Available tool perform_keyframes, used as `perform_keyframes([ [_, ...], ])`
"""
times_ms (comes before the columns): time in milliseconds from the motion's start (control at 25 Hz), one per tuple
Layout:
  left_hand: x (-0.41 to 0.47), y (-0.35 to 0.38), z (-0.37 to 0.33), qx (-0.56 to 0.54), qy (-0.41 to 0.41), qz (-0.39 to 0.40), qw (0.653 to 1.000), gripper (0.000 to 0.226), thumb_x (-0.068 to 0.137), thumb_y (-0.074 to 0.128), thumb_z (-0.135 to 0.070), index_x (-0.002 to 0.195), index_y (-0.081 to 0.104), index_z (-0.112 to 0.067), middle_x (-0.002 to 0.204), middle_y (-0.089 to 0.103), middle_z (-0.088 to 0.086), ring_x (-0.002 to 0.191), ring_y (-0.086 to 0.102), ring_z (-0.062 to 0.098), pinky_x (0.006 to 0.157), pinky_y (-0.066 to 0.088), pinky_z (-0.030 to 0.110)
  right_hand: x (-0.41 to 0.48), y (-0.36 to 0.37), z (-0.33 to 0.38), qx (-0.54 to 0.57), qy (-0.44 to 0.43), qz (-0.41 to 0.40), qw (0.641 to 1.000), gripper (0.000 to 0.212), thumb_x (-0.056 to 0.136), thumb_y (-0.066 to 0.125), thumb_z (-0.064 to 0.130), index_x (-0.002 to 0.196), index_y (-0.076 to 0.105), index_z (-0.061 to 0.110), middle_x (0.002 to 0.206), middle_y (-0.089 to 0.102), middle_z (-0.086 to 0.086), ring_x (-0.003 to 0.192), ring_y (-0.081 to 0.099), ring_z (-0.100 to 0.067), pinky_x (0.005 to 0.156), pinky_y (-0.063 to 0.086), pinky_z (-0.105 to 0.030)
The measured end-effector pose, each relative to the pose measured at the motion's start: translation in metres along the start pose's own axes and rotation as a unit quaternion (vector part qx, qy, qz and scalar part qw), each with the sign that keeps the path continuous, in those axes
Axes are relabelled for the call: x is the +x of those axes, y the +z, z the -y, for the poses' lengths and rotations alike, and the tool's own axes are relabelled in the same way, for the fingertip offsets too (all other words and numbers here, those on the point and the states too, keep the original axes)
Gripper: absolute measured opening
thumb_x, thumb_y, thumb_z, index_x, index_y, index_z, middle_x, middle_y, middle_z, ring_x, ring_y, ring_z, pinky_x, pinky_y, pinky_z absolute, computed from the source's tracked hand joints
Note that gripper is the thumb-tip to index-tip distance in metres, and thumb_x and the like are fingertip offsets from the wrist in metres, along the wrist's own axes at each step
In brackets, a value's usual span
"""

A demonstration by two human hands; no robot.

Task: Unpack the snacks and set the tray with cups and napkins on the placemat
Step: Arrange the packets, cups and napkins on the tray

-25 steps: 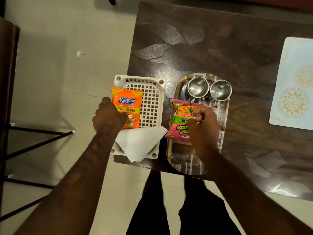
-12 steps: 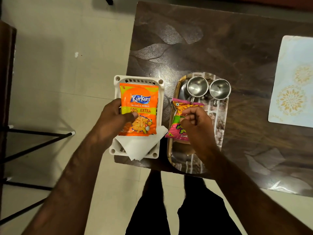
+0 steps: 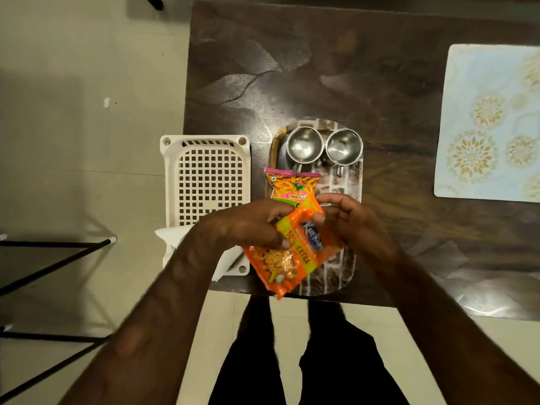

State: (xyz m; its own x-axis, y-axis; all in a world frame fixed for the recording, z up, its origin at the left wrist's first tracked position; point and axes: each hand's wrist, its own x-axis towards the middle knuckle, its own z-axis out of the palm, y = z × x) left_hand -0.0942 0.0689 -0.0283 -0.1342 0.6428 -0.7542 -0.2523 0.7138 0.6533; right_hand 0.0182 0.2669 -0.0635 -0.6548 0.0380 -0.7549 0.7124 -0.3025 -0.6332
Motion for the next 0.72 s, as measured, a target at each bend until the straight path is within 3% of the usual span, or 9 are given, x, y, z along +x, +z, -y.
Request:
perform_keyframes([
  [80, 0.013, 0.002, -0.016, 0.1, -0.018, 0.066, 0.993, 0.039, 0.088, 0.073, -0.004, 0.127, 0.065, -0.005, 0.124, 0.07, 0.012, 0.112, 0.067, 0.026, 0.098, 0.054, 0.044, -0.005, -0.014, 0.002, -0.026, 0.002, 0.052, 0.998, 0.057, 0.067, 0.083, 0.02, 0.121, 0.065, 0.022, 0.099, 0.079, -0.002, 0.086, 0.077, -0.01, 0.067, 0.06, -0.022],
  [160, 0.024, 0.007, -0.029, 0.096, -0.018, 0.074, 0.992, 0.034, 0.086, 0.076, -0.005, 0.119, 0.069, -0.005, 0.116, 0.073, 0.014, 0.107, 0.07, 0.029, 0.095, 0.055, 0.049, -0.006, -0.024, 0.003, -0.079, 0.003, 0.102, 0.992, 0.057, 0.07, 0.086, 0.009, 0.122, 0.065, 0.018, 0.095, 0.077, -0.002, 0.085, 0.074, -0.009, 0.071, 0.061, -0.024],
  [280, 0.032, 0.006, -0.038, 0.005, -0.019, -0.033, 0.999, 0.036, 0.083, 0.08, -0.007, 0.117, 0.068, -0.008, 0.102, 0.075, 0.022, 0.094, 0.074, 0.033, 0.084, 0.061, 0.047, -0.005, -0.038, 0.001, -0.09, -0.002, 0.071, 0.993, 0.036, 0.072, 0.086, 0.003, 0.103, 0.071, 0.013, 0.089, 0.076, -0.003, 0.076, 0.072, -0.009, 0.068, 0.058, -0.024],
  [400, 0.032, -0.002, -0.034, -0.119, -0.037, -0.132, 0.983, 0.04, 0.086, 0.079, -0.019, 0.121, 0.062, -0.017, 0.101, 0.075, 0.019, 0.078, 0.073, 0.024, 0.06, 0.059, 0.032, -0.012, -0.059, -0.011, 0.094, 0.041, 0.02, 0.995, 0.026, 0.068, 0.081, 0.008, 0.092, 0.07, 0.007, 0.081, 0.078, -0.009, 0.066, 0.075, -0.015, 0.059, 0.061, -0.028],
  [560, 0.039, 0.021, -0.027, -0.187, -0.11, -0.088, 0.972, 0.043, 0.089, 0.074, -0.035, 0.123, 0.056, -0.018, 0.101, 0.078, 0.015, 0.088, 0.076, 0.035, 0.075, 0.059, 0.042, -0.018, -0.085, -0.031, 0.171, 0.072, -0.043, 0.982, 0.009, 0.072, 0.079, 0.012, 0.076, 0.071, 0.014, 0.08, 0.078, -0.011, 0.065, 0.075, -0.018, 0.056, 0.062, -0.03],
  [640, 0.05, 0.043, -0.025, -0.22, -0.113, -0.136, 0.959, 0.037, 0.092, 0.071, -0.023, 0.124, 0.055, -0.013, 0.106, 0.075, 0.022, 0.092, 0.074, 0.036, 0.078, 0.059, 0.047, -0.02, -0.086, -0.036, 0.158, 0.083, -0.053, 0.983, 0.01, 0.071, 0.082, 0.016, 0.073, 0.072, 0.016, 0.079, 0.078, -0.011, 0.064, 0.076, -0.018, 0.054, 0.06, -0.028],
  [720, 0.064, 0.058, -0.025, -0.204, -0.104, -0.219, 0.949, 0.03, 0.094, 0.069, -0.012, 0.121, 0.056, -0.011, 0.113, 0.07, 0.021, 0.097, 0.072, 0.033, 0.078, 0.061, 0.05, -0.021, -0.088, -0.039, 0.066, 0.095, -0.039, 0.993, 0.017, 0.066, 0.09, 0.022, 0.074, 0.075, 0.02, 0.081, 0.08, -0.009, 0.065, 0.077, -0.017, 0.053, 0.058, -0.025],
])
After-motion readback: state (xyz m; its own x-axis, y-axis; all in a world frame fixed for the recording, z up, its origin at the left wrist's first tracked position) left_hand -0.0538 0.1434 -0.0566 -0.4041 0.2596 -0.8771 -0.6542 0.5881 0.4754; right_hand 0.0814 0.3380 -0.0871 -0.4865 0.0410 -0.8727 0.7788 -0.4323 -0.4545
